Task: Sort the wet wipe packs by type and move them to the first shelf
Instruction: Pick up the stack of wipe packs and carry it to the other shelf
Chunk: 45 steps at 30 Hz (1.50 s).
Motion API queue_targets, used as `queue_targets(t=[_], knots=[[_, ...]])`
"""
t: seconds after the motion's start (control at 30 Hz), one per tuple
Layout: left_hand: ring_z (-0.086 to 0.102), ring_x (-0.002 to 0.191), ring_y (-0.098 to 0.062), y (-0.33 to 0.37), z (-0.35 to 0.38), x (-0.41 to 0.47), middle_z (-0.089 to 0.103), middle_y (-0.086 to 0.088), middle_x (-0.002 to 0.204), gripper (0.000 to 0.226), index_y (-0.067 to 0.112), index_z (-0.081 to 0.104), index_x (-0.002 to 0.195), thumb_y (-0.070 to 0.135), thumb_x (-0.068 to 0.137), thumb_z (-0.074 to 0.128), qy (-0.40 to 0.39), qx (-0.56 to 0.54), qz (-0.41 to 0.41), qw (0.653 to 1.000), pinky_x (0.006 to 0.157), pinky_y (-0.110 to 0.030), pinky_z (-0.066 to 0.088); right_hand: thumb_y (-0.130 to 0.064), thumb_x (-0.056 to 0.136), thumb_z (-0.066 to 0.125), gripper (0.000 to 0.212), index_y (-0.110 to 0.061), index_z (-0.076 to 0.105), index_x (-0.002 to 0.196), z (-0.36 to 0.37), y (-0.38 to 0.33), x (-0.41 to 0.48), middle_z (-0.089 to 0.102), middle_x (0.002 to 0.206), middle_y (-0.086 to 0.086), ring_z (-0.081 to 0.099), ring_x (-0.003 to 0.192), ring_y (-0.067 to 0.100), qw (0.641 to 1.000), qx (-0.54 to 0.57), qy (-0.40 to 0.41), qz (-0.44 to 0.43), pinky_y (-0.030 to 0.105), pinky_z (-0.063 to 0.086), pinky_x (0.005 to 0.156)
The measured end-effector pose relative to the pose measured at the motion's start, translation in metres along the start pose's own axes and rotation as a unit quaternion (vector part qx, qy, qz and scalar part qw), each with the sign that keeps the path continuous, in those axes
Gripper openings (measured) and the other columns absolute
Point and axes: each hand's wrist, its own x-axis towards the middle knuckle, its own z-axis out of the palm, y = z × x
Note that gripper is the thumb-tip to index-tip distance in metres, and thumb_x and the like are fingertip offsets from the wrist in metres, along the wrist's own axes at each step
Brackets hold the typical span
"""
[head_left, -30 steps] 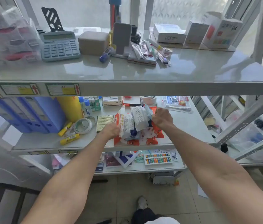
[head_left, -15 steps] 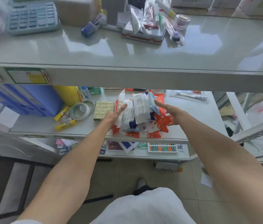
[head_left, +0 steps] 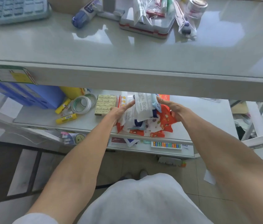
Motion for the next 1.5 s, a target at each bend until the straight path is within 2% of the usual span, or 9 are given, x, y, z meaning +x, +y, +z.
queue_targets(t=[0.27,0.33,0.47,0.7,0.83,1.03,1.17,1.3,1.5], knots=[[0.044,0.144,-0.037,0.009,-0.004,-0.029,0.038,-0.013,0.162,0.123,0.035,0.023,0.16,0.085,0.06,0.075,-0.189,-0.113,0.038,0.975,0.12,-0.058,0.034,-0.07,0.069,0.075,0.07,-0.01,0.062,0.103,0.019,0.002,-0.026,0.073,0.098,0.014,0.072,0.087,0.032,1.0,-0.01,0.0,-0.025,0.048,0.059,0.082],[0.048,0.141,-0.036,0.008,-0.001,-0.03,0.047,-0.011,0.155,0.104,0.033,0.03,0.153,0.079,0.069,0.071,-0.206,-0.145,0.048,0.967,0.117,-0.055,0.039,-0.07,0.064,0.076,0.072,-0.011,0.062,0.103,0.019,0.003,-0.026,0.073,0.101,0.014,0.072,0.09,0.033,1.0,-0.009,-0.006,-0.028,0.049,0.059,0.083],[0.058,0.133,-0.035,0.01,0.006,-0.027,0.053,-0.012,0.152,0.117,0.034,0.03,0.158,0.08,0.061,0.078,-0.208,-0.159,0.072,0.962,0.112,-0.058,0.045,-0.073,0.061,0.074,0.081,-0.012,0.065,0.114,0.012,0.009,-0.022,0.077,0.101,0.014,0.076,0.089,0.034,0.999,0.008,-0.002,-0.041,0.051,0.061,0.087],[0.057,0.134,-0.035,0.0,0.012,-0.013,0.054,-0.01,0.152,0.122,0.036,0.032,0.157,0.084,0.054,0.079,-0.229,-0.137,0.066,0.961,0.114,-0.057,0.043,-0.067,0.083,0.067,0.056,-0.016,0.064,0.107,0.009,0.024,-0.02,0.077,0.09,0.01,0.075,0.076,0.028,0.998,0.032,-0.01,-0.049,0.044,0.06,0.074],[0.06,0.131,-0.035,0.0,0.014,-0.023,0.055,-0.012,0.15,0.119,0.029,0.029,0.158,0.084,0.06,0.067,-0.229,-0.152,0.071,0.959,0.099,-0.049,0.055,-0.068,0.084,0.066,0.058,-0.015,0.064,0.107,0.008,0.027,-0.024,0.077,0.085,0.009,0.076,0.069,0.026,0.997,0.043,-0.017,-0.058,0.041,0.062,0.073],[0.057,0.135,-0.035,0.004,0.038,-0.018,0.058,-0.006,0.15,0.122,0.033,0.036,0.156,0.085,0.054,0.078,-0.222,-0.113,0.086,0.965,0.114,-0.062,0.042,-0.068,0.067,0.072,0.071,-0.017,0.063,0.117,-0.005,0.049,-0.036,0.077,0.098,0.01,0.077,0.079,0.028,0.991,0.104,-0.019,-0.079,0.046,0.061,0.082],[0.061,0.131,-0.035,0.017,0.077,-0.018,0.063,-0.004,0.144,0.112,0.035,0.043,0.151,0.083,0.057,0.08,-0.24,-0.055,0.09,0.965,0.11,-0.063,0.044,-0.076,0.052,0.081,0.093,-0.017,0.065,0.123,-0.034,0.086,-0.05,0.08,0.104,0.012,0.077,0.088,0.031,0.983,0.157,0.034,-0.092,0.051,0.06,0.092],[0.065,0.124,-0.036,0.036,0.135,-0.042,0.069,-0.007,0.136,0.111,0.028,0.049,0.146,0.078,0.053,0.085,-0.301,-0.012,0.127,0.945,0.106,-0.064,0.048,-0.066,0.074,0.072,0.069,-0.016,0.066,0.121,-0.064,0.134,-0.086,0.081,0.095,0.009,0.078,0.08,0.028,0.961,0.237,0.095,-0.104,0.045,0.062,0.081],[0.067,0.122,-0.038,0.046,0.232,-0.089,0.069,-0.011,0.136,0.1,0.025,0.052,0.146,0.074,0.064,0.082,-0.413,0.105,0.15,0.892,0.103,-0.066,0.05,-0.062,0.071,0.085,0.074,-0.013,0.073,0.125,-0.105,0.228,-0.142,0.075,0.121,0.019,0.072,0.112,0.041,0.899,0.377,0.196,-0.11,0.06,0.054,0.1]])
